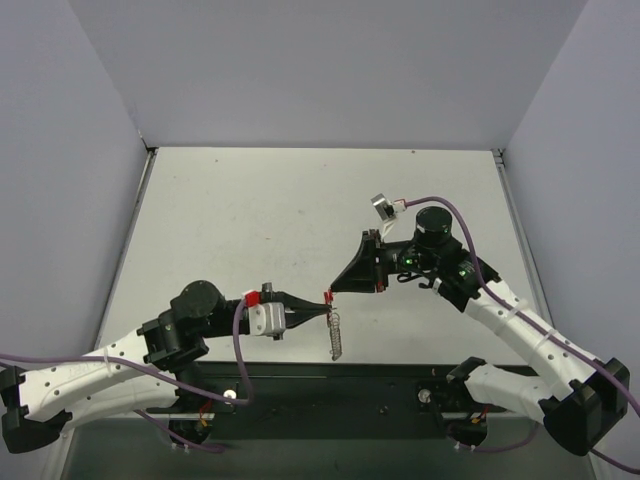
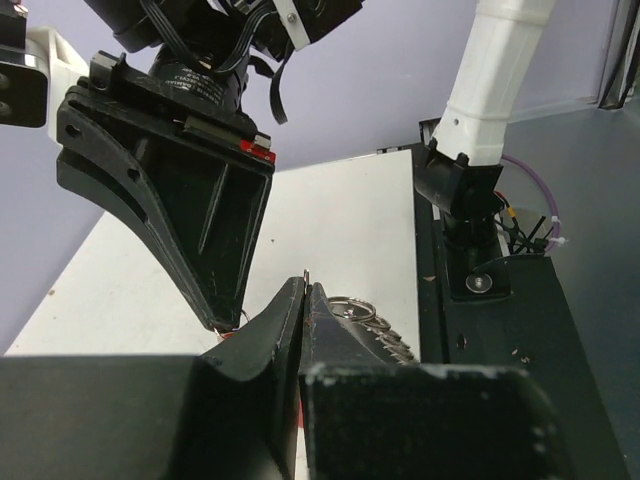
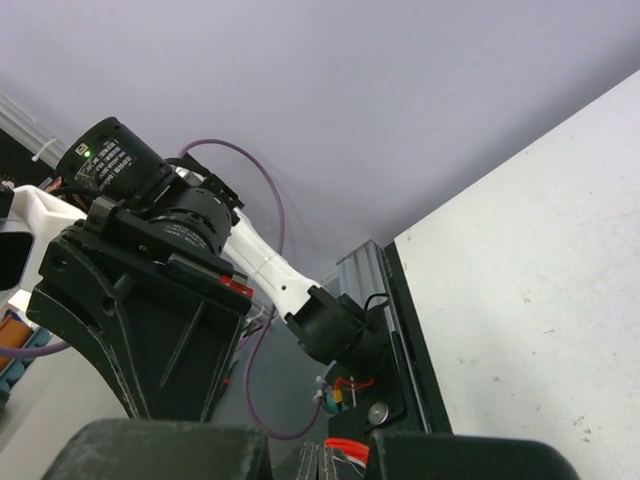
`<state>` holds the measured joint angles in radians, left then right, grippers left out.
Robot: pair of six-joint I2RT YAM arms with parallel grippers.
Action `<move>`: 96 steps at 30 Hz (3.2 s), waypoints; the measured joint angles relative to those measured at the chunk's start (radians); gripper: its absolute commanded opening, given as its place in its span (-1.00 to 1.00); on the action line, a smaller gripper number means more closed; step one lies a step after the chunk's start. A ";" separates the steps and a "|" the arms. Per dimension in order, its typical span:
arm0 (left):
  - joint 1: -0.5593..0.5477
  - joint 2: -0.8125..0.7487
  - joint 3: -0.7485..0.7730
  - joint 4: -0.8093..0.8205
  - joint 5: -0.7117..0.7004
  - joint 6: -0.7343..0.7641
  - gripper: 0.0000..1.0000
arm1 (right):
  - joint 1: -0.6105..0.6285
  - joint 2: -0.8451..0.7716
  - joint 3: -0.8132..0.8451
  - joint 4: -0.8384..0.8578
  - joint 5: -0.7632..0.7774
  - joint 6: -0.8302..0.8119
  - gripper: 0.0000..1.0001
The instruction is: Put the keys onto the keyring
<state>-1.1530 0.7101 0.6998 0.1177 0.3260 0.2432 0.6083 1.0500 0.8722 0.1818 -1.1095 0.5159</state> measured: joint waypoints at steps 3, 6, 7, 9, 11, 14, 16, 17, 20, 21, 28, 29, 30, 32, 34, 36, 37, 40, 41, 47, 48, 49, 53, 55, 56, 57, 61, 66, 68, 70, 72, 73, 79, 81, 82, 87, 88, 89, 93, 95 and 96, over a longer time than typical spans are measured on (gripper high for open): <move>0.000 0.000 0.000 0.007 -0.003 0.000 -1.00 | 0.000 -0.001 -0.001 -0.003 0.013 -0.004 -1.00; 0.000 -0.002 0.000 0.006 -0.018 0.001 -1.00 | -0.007 -0.013 -0.004 -0.009 0.024 -0.008 -1.00; 0.000 -0.003 0.000 0.006 -0.030 0.001 -1.00 | -0.011 -0.021 -0.004 -0.011 0.025 -0.009 -1.00; 0.000 -0.015 -0.001 0.006 -0.063 0.001 -1.00 | -0.030 -0.038 -0.004 -0.012 0.026 -0.011 -1.00; 0.000 -0.037 -0.009 0.008 -0.098 0.001 -1.00 | -0.049 -0.051 -0.004 -0.014 0.027 -0.014 -1.00; 0.000 -0.079 -0.047 0.025 -0.150 0.003 -1.00 | -0.063 -0.062 -0.003 -0.027 0.027 -0.026 -1.00; 0.000 -0.093 -0.071 0.036 -0.173 0.006 -1.00 | -0.065 -0.063 0.005 -0.049 0.024 -0.039 -1.00; 0.000 -0.095 -0.080 0.040 -0.185 0.010 -1.00 | -0.065 -0.063 0.009 -0.060 0.020 -0.045 -1.00; 0.000 -0.093 -0.109 0.076 -0.205 0.029 -1.00 | -0.065 -0.063 0.021 -0.066 0.005 -0.040 -1.00; 0.000 -0.093 -0.124 0.091 -0.208 0.036 -1.00 | -0.064 -0.063 0.021 -0.056 -0.002 -0.030 -1.00; 0.000 -0.084 -0.199 0.212 -0.211 0.088 -1.00 | -0.037 -0.062 0.021 0.070 -0.029 0.063 -1.00; 0.000 -0.080 -0.206 0.235 -0.211 0.092 -1.00 | -0.036 -0.061 0.021 0.080 -0.032 0.069 -1.00; 0.000 -0.077 -0.212 0.257 -0.211 0.098 -1.00 | -0.033 -0.058 0.022 0.092 -0.036 0.076 -1.00; 0.000 -0.073 -0.224 0.305 -0.214 0.107 -1.00 | -0.027 -0.049 0.022 0.111 -0.044 0.089 -1.00; 0.000 -0.071 -0.232 0.341 -0.217 0.111 -1.00 | -0.024 -0.040 0.022 0.121 -0.048 0.095 -1.00; 0.000 -0.067 -0.240 0.382 -0.220 0.116 -1.00 | -0.024 -0.033 0.022 0.128 -0.049 0.103 -1.00; 0.000 -0.064 -0.244 0.404 -0.222 0.117 -1.00 | -0.024 -0.031 0.022 0.132 -0.049 0.108 -1.00; 0.000 -0.050 -0.251 0.450 -0.221 0.118 -1.00 | -0.024 -0.029 0.022 0.147 -0.049 0.117 -1.00; 0.000 -0.043 -0.251 0.464 -0.221 0.118 -1.00 | -0.024 -0.028 0.022 0.154 -0.049 0.122 -1.00; 0.000 -0.004 -0.251 0.510 -0.220 0.118 -1.00 | -0.024 -0.024 0.022 0.187 -0.047 0.148 -1.00; 0.000 0.001 -0.251 0.517 -0.219 0.118 -1.00 | -0.024 -0.024 0.022 0.190 -0.047 0.150 -1.00; 0.000 0.004 -0.251 0.523 -0.217 0.118 -1.00 | -0.024 -0.024 0.022 0.194 -0.047 0.154 -1.00; 0.000 0.006 -0.251 0.532 -0.217 0.118 -1.00 | -0.024 -0.023 0.022 0.201 -0.047 0.159 -1.00; 0.000 0.006 -0.251 0.535 -0.214 0.118 -1.00 | -0.024 -0.023 0.022 0.204 -0.047 0.161 -1.00; 0.000 0.006 -0.251 0.536 -0.213 0.118 -1.00 | -0.024 -0.023 0.022 0.204 -0.047 0.161 -1.00; 0.000 0.006 -0.251 0.536 -0.213 0.118 -1.00 | -0.024 -0.023 0.022 0.204 -0.047 0.161 -1.00; 0.000 0.006 -0.251 0.537 -0.213 0.117 -1.00 | -0.024 -0.023 0.022 0.204 -0.047 0.161 -1.00; 0.000 0.006 -0.251 0.546 -0.213 0.109 -1.00 | -0.024 -0.023 0.022 0.204 -0.046 0.161 -1.00; 0.000 0.006 -0.251 0.555 -0.213 0.106 -1.00 | -0.024 -0.023 0.022 0.204 -0.045 0.161 -1.00; 0.000 0.006 -0.251 0.563 -0.214 0.102 -1.00 | -0.024 -0.023 0.022 0.205 -0.045 0.161 -1.00; 0.000 0.006 -0.251 0.575 -0.214 0.100 -1.00 | -0.024 -0.023 0.022 0.205 -0.046 0.161 -1.00; 0.000 0.006 -0.251 0.579 -0.215 0.099 -1.00 | -0.024 -0.023 0.022 0.204 -0.046 0.161 -1.00; 0.000 0.006 -0.251 0.587 -0.215 0.089 -1.00 | -0.024 -0.023 0.022 0.212 -0.046 0.161 -1.00; 0.000 0.006 -0.251 0.589 -0.215 0.084 -1.00 | -0.024 -0.022 0.022 0.212 -0.046 0.161 -1.00; 0.000 0.006 -0.251 0.589 -0.215 0.082 -1.00 | -0.024 -0.021 0.022 0.212 -0.046 0.161 -1.00; 0.000 0.006 -0.251 0.590 -0.214 0.080 -1.00 | -0.024 -0.021 0.022 0.212 -0.046 0.161 -1.00; 0.000 0.006 -0.251 0.590 -0.213 0.079 -1.00 | -0.024 -0.021 0.022 0.213 -0.047 0.161 -1.00; 0.000 0.005 -0.251 0.590 -0.213 0.079 -1.00 | -0.024 -0.021 0.022 0.213 -0.046 0.161 -1.00; 0.000 0.005 -0.251 0.589 -0.209 0.079 -1.00 | -0.024 -0.021 0.022 0.212 -0.044 0.161 -1.00; 0.000 0.005 -0.251 0.589 -0.209 0.080 -1.00 | -0.024 -0.021 0.022 0.211 -0.039 0.162 -1.00; 0.001 0.005 -0.251 0.589 -0.209 0.080 -1.00 | -0.024 -0.022 0.022 0.211 -0.035 0.162 -1.00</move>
<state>-1.1522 0.7147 0.4492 0.7067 0.1169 0.3229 0.5842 1.0283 0.8944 0.3931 -1.1446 0.6781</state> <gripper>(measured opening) 0.084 0.024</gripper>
